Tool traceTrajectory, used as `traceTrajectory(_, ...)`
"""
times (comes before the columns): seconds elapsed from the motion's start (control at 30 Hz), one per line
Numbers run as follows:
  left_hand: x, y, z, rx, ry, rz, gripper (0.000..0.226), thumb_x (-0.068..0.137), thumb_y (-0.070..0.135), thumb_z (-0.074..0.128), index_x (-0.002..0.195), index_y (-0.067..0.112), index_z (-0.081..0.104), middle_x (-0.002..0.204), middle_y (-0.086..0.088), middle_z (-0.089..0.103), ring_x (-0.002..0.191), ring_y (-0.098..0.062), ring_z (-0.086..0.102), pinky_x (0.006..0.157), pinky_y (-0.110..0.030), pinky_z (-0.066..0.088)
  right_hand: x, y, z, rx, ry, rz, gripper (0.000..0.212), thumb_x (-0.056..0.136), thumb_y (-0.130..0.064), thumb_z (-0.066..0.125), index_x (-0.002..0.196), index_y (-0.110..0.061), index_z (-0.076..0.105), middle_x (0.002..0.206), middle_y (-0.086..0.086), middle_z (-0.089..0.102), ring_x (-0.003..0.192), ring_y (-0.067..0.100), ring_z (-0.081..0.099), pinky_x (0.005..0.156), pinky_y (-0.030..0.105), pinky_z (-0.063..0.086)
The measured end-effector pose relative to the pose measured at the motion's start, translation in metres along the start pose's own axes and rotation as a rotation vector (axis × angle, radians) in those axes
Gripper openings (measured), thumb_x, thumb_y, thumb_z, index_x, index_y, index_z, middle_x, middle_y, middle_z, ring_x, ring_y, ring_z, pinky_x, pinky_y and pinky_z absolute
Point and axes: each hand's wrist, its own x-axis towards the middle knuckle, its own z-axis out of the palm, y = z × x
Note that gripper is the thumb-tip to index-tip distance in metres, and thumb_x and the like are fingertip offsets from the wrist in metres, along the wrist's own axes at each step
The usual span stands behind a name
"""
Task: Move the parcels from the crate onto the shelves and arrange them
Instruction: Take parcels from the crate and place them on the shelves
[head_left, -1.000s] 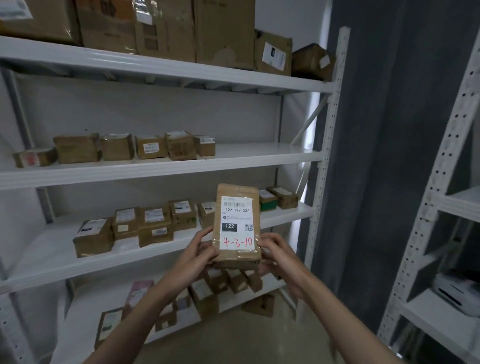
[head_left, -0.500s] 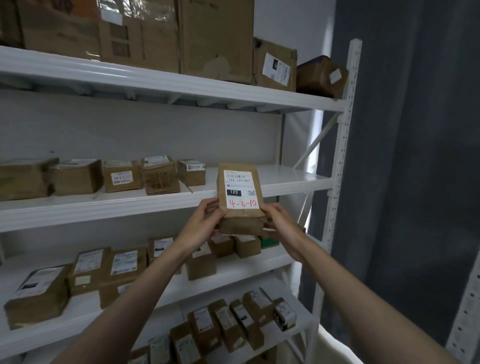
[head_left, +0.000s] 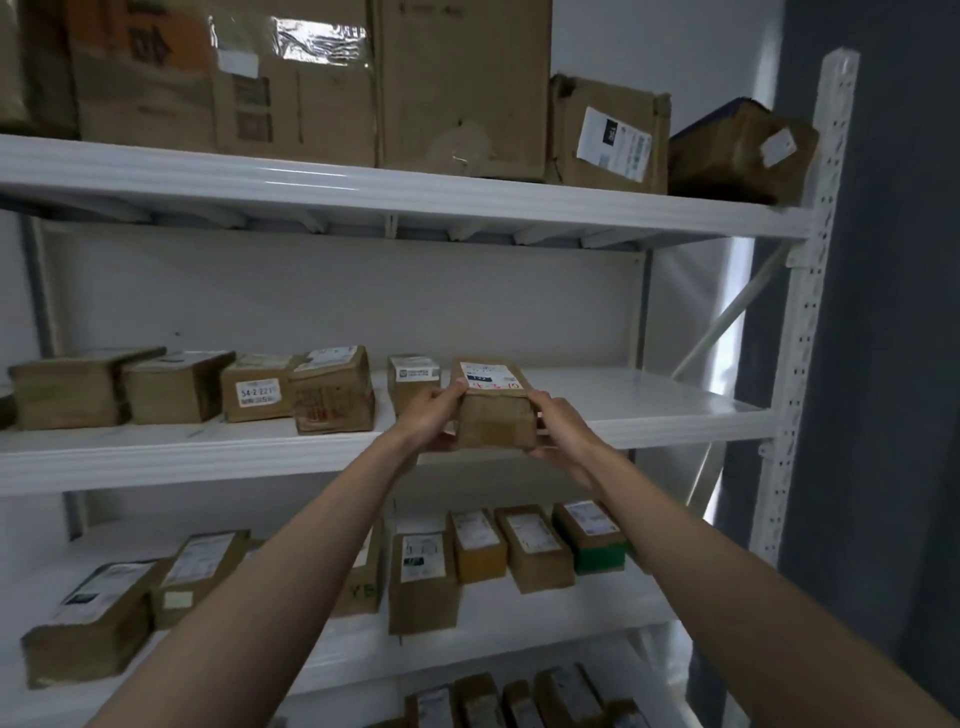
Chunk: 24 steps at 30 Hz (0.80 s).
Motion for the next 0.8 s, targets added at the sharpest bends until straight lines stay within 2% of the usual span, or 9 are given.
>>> traceTrajectory(0.13, 0.011, -0.001, 0.004, 0.084, 0.014, -0.067, 0.058, 0.095, 0.063, 0.041, 0.131, 0.019, 0.056, 0.123, -0.012, 0.061, 0.089, -0.027, 0.066, 0.062, -0.030, 0.058, 0.034, 0.009, -0.004, -0.040, 0.003, 0.046, 0.036, 0.106, -0.035, 0.039, 0.116, -0.010, 0.063, 0.104, 0.009, 0.070, 0.092, 0.016, 0.064, 0.074, 0.030, 0.054)
traceTrajectory(0.3, 0.012, -0.006, 0.013, 0.109, 0.037, -0.119, 0.058, 0.098, 0.058, 0.040, 0.140, 0.019, 0.047, 0.131, -0.013, 0.055, 0.092, -0.030, 0.068, 0.077, -0.036, 0.058, 0.048, 0.026, -0.008, -0.098, -0.032, 0.061, 0.032, 0.105, -0.041, 0.041, 0.124, -0.016, 0.049, 0.120, 0.008, 0.060, 0.106, 0.023, 0.058, 0.073, 0.032, 0.048)
traceTrajectory(0.33, 0.010, -0.007, 0.014, 0.119, 0.044, -0.117, 0.058, 0.098, 0.058, 0.041, 0.141, 0.019, 0.045, 0.132, -0.013, 0.053, 0.093, -0.030, 0.068, 0.077, -0.036, 0.058, 0.049, 0.029, -0.009, -0.098, -0.036, 0.065, 0.033, 0.104, -0.041, 0.043, 0.126, -0.017, 0.046, 0.122, 0.008, 0.058, 0.107, 0.024, 0.058, 0.074, 0.033, 0.049)
traceTrajectory(0.43, 0.006, -0.011, 0.015, 0.150, 0.073, -0.107, 0.060, 0.095, 0.060, 0.044, 0.140, 0.021, 0.044, 0.130, -0.013, 0.051, 0.095, -0.030, 0.067, 0.080, -0.037, 0.058, 0.052, 0.038, -0.015, -0.088, -0.048, 0.082, 0.046, 0.102, -0.045, 0.047, 0.137, -0.017, 0.039, 0.131, 0.008, 0.052, 0.116, 0.025, 0.056, 0.094, 0.043, 0.055)
traceTrajectory(0.53, 0.000, -0.016, 0.014, 0.174, 0.087, -0.140, 0.060, 0.093, 0.061, 0.046, 0.135, 0.020, 0.047, 0.129, -0.012, 0.053, 0.097, -0.030, 0.067, 0.085, -0.040, 0.058, 0.052, 0.047, -0.018, -0.091, -0.074, 0.097, 0.052, 0.101, -0.044, 0.051, 0.141, -0.014, 0.037, 0.134, 0.008, 0.047, 0.121, 0.026, 0.054, 0.094, 0.043, 0.057)
traceTrajectory(0.63, -0.011, -0.022, 0.014, 0.241, 0.106, -0.180, 0.059, 0.093, 0.063, 0.041, 0.133, 0.020, 0.048, 0.128, -0.010, 0.055, 0.097, -0.029, 0.066, 0.083, -0.039, 0.056, 0.050, 0.058, -0.019, -0.129, -0.118, 0.115, 0.049, 0.101, -0.040, 0.050, 0.140, -0.011, 0.040, 0.129, 0.010, 0.054, 0.104, 0.025, 0.064, 0.084, 0.043, 0.061)
traceTrajectory(0.73, -0.024, -0.034, 0.011, 0.337, 0.094, -0.244, 0.044, 0.098, 0.055, 0.037, 0.124, 0.022, 0.051, 0.129, -0.012, 0.055, 0.102, -0.030, 0.063, 0.087, -0.040, 0.054, 0.041, 0.070, -0.016, -0.159, -0.219, 0.183, 0.053, 0.105, -0.041, 0.040, 0.149, -0.012, 0.030, 0.135, 0.015, 0.051, 0.095, 0.024, 0.066, 0.066, 0.038, 0.062)
traceTrajectory(0.8, -0.034, -0.046, 0.007, 0.411, 0.080, -0.307, 0.043, 0.099, 0.049, 0.041, 0.126, 0.018, 0.053, 0.129, -0.011, 0.055, 0.106, -0.030, 0.061, 0.089, -0.041, 0.053, 0.032, 0.080, -0.010, -0.235, -0.319, 0.233, 0.052, 0.106, -0.037, 0.038, 0.148, -0.007, 0.030, 0.119, 0.016, 0.054, 0.087, 0.022, 0.065, 0.065, 0.037, 0.061)
